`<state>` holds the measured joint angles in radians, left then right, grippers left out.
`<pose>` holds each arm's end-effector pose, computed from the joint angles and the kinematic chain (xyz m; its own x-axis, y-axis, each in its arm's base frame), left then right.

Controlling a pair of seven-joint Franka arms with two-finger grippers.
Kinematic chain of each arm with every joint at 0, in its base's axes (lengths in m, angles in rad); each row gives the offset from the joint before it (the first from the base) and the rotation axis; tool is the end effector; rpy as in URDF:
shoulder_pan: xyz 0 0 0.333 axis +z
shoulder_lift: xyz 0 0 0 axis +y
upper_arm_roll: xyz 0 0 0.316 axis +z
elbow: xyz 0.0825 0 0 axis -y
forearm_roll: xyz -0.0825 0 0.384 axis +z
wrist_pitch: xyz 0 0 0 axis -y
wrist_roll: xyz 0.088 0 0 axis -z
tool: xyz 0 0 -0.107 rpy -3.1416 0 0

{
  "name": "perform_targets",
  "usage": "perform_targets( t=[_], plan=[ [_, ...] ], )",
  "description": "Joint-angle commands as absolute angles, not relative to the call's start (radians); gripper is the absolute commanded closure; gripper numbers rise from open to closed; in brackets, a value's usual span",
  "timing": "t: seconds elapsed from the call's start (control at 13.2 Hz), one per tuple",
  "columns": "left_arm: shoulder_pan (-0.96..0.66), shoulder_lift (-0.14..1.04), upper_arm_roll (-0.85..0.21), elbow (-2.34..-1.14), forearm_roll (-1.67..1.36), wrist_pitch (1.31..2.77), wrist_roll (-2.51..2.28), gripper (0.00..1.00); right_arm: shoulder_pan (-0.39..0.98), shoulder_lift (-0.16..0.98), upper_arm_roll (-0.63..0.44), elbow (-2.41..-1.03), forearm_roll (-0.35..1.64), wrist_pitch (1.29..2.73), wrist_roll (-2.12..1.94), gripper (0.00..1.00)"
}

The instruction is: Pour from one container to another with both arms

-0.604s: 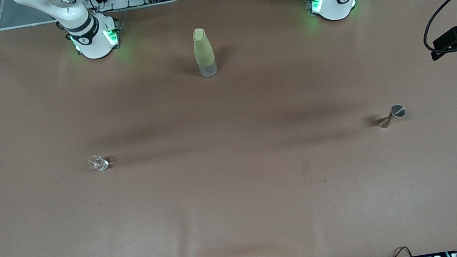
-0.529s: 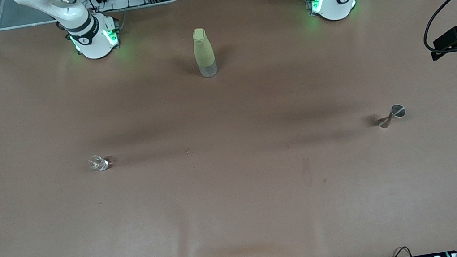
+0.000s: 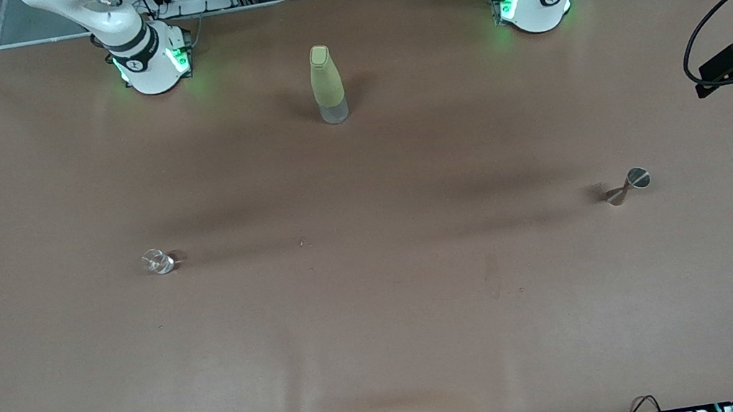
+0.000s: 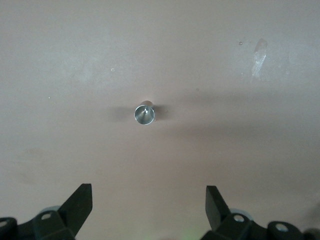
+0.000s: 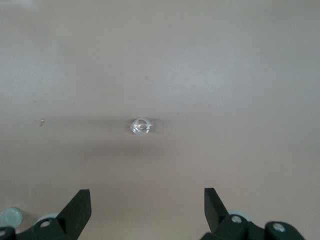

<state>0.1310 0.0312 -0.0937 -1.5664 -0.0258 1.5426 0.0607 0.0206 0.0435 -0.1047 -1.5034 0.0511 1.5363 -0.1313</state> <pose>0.5600 0.0189 0.6069 0.9983 -0.0243 -0.0530 -0.0226 -0.9992 0.0320 0.5635 -0.0405 0.6291 0.9988 0.0489 -0.0041 0.0486 -0.9977 -0.0475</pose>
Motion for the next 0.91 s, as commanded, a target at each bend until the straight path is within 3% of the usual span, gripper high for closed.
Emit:
perform_targets(
  t=[0.0,0.45,0.83],
  plan=[
    [0.132,0.026,-0.097,-1.554,-0.017,1.545,0.074,0.00,-0.024,0.046,-0.097,-1.571,0.124,1.594,-0.184,0.00],
    [0.133,0.026,-0.100,-1.555,-0.023,1.543,0.075,0.00,-0.046,0.043,-0.095,-1.706,0.138,1.764,-0.490,0.00],
    [0.133,0.025,-0.100,-1.555,-0.023,1.543,0.100,0.00,-0.135,0.061,-0.097,-1.830,0.265,1.908,-0.854,0.00]
  ],
)
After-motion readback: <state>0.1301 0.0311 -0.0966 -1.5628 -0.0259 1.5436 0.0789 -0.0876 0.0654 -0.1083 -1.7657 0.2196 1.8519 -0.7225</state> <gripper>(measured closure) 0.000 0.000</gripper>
